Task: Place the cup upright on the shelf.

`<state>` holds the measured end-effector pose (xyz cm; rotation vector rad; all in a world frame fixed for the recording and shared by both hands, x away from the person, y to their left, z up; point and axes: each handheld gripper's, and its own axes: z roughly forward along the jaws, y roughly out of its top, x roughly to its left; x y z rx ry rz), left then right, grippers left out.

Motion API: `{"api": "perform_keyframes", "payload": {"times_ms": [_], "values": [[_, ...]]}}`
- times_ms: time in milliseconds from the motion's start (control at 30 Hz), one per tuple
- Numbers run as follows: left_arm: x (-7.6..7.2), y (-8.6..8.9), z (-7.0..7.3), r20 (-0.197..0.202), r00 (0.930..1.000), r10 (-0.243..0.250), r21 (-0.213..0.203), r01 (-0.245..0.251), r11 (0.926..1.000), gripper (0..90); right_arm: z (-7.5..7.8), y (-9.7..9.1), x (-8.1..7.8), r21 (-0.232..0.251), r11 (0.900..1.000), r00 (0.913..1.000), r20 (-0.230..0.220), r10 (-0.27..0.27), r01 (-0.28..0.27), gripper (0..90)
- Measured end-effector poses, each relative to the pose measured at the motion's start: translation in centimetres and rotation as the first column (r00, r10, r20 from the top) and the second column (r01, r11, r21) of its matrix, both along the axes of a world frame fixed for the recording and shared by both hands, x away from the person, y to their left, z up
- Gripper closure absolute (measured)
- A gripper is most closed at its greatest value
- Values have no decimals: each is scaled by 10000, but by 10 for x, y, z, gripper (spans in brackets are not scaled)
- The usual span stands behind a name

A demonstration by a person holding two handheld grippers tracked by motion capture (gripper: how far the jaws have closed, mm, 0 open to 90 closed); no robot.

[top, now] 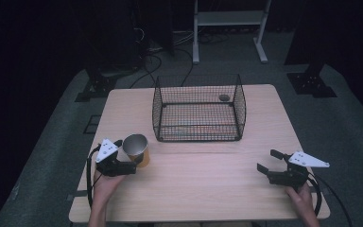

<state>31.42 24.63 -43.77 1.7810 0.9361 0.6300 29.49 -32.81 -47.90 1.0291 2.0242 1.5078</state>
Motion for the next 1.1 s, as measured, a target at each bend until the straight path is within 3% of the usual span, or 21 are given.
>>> {"api": "perform_keyframes", "payload": {"times_ms": [600, 867, 1100], "values": [[11, -5, -9, -318, 9995, 21, 289, -12, 9996, 0, 0, 0, 0, -2, 10000, 10000, -1, -30, 30, 128], [11, -5, -10, -238, 9996, -161, 212, 166, 9996, 135, 0, 0, 0, -26, 10000, 10000, 4, -14, 14, 128], [9, -6, -9, -136, 9998, -110, 441, 116, 9990, 142, 0, 1, 0, -73, 10000, 10000, 16, 5, -5, 128]]}}
